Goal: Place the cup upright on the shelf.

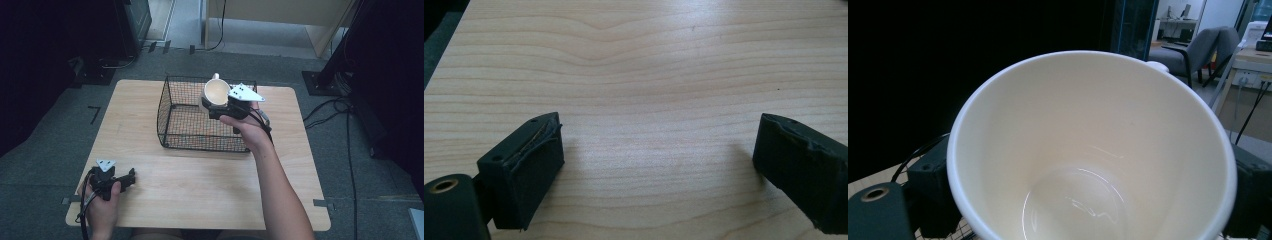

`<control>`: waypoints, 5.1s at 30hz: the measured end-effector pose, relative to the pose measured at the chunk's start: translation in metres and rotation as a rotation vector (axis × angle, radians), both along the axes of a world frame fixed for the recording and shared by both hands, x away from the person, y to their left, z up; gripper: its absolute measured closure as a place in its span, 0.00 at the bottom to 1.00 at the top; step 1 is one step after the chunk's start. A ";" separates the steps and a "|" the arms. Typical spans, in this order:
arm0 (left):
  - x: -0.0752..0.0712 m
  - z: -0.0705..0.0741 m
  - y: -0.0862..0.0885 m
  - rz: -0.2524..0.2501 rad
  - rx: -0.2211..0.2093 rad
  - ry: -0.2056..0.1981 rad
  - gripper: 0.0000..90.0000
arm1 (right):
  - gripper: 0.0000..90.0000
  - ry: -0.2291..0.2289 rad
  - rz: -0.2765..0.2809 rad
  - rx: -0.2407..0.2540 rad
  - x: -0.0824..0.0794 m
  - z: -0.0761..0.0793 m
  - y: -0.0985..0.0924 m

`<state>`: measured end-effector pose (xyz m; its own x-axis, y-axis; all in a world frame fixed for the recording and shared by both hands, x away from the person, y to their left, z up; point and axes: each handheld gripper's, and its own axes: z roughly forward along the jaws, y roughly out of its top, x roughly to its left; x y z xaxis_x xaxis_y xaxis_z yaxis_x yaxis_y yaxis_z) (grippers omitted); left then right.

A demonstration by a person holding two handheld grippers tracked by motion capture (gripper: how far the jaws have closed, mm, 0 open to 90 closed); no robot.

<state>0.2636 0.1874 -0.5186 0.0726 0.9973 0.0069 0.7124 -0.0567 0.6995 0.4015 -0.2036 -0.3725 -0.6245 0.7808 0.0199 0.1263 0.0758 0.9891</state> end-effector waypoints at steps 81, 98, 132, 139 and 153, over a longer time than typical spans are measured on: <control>0.000 0.000 0.000 -0.001 0.002 0.001 0.07 | 0.00 0.410 -0.158 -0.259 0.067 -0.084 0.017; 0.000 0.000 0.000 0.000 0.001 0.001 0.07 | 0.00 0.280 -0.125 -0.169 0.042 -0.030 0.022; 0.000 0.000 0.000 0.000 0.001 -0.001 0.07 | 0.00 0.194 -0.159 -0.165 -0.049 -0.022 -0.008; 0.000 0.000 0.000 0.001 0.000 -0.001 0.07 | 0.00 0.197 -0.162 -0.138 -0.073 -0.028 -0.025; 0.000 0.000 0.000 0.001 0.000 0.000 0.07 | 0.00 0.208 -0.190 -0.122 -0.115 -0.043 -0.059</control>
